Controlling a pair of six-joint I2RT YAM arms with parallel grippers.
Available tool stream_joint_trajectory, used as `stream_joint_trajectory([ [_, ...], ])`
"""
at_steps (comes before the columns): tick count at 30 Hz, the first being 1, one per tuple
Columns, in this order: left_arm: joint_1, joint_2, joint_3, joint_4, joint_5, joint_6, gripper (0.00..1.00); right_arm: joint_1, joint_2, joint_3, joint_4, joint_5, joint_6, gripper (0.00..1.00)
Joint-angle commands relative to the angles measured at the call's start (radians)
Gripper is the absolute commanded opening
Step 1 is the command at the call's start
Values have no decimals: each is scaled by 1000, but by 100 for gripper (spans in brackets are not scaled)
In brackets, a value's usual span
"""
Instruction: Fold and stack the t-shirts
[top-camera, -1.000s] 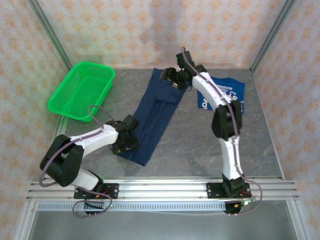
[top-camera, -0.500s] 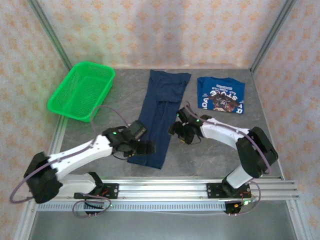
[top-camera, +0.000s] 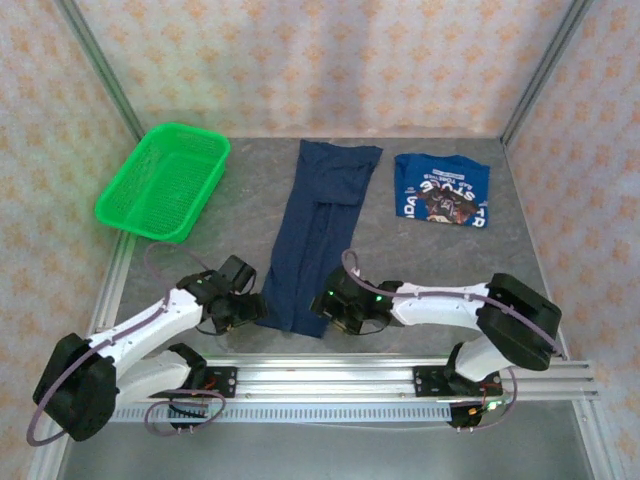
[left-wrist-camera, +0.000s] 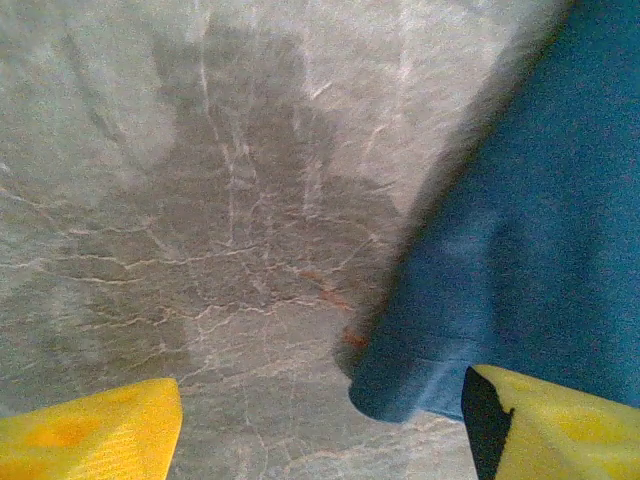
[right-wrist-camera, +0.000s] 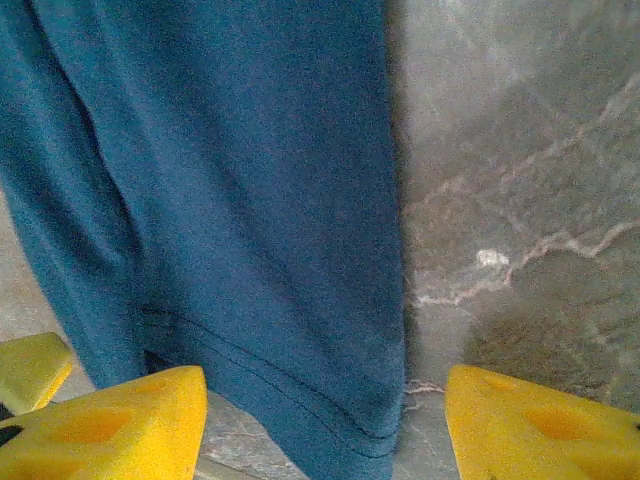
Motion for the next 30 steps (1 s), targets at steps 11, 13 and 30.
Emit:
stream_joint_trajectory([
  [11,26,-163,-128,296,60,-110,70,32,76,-55,181,16,76,62],
  [13,28,-155,-136,307,60,-107,68,34,74,-57,187,12,75,62],
  [30,27,52,18,399,172,-37,63,38,137,10,132,-65,30,60],
])
